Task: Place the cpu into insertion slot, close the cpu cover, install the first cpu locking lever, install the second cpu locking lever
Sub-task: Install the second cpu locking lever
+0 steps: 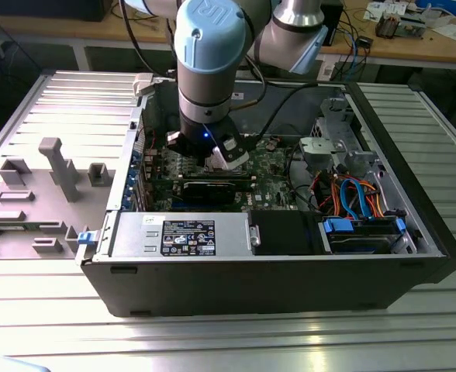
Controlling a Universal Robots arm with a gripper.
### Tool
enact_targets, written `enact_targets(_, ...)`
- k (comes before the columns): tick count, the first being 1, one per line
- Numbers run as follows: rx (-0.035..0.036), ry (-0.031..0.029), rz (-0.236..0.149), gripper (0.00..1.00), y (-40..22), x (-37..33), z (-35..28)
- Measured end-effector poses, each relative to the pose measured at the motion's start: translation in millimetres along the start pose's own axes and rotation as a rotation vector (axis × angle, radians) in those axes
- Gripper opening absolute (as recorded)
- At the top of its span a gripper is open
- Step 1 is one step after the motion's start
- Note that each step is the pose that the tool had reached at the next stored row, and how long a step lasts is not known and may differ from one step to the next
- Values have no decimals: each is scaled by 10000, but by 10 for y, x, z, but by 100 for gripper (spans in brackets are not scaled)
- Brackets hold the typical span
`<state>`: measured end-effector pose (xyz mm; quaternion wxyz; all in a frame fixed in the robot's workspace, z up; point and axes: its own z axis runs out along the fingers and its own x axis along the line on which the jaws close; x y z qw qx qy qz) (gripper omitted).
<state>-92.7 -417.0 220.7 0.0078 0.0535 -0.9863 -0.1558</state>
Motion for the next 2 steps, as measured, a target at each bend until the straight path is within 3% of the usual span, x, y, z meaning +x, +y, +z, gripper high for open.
enact_targets(2,1,0,0,11,0,0,-1)
